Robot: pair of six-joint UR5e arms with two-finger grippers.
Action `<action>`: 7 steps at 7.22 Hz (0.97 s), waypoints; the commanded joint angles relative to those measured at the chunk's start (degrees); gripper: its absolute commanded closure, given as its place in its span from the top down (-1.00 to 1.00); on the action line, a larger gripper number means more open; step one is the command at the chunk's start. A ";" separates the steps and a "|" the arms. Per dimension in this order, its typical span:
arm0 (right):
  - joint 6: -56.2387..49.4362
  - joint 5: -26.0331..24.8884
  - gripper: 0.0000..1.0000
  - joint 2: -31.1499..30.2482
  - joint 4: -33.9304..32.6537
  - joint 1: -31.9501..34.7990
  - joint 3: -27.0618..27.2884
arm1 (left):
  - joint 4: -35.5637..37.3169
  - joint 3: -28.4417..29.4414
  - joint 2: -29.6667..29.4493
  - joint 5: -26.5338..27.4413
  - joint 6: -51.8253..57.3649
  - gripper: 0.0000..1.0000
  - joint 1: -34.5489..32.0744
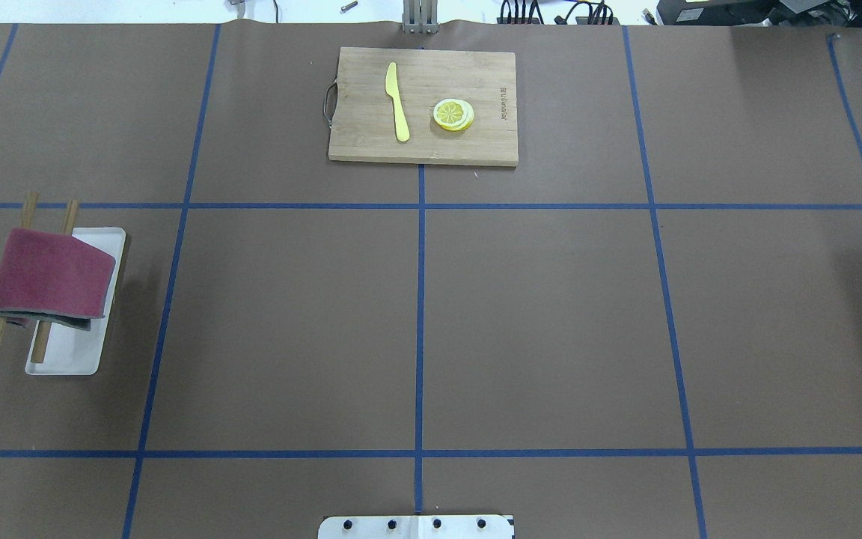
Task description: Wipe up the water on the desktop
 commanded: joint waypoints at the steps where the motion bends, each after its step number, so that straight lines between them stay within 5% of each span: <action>1: -0.04 0.01 1.00 0.01 0.00 -0.02 0.02 | 0.06 -0.05 0.02 -0.09 -0.48 0.96 0.13; 7: -0.13 -0.07 1.00 0.01 0.00 -0.02 -0.07 | -0.28 -0.05 -0.06 -0.01 0.04 0.96 2.24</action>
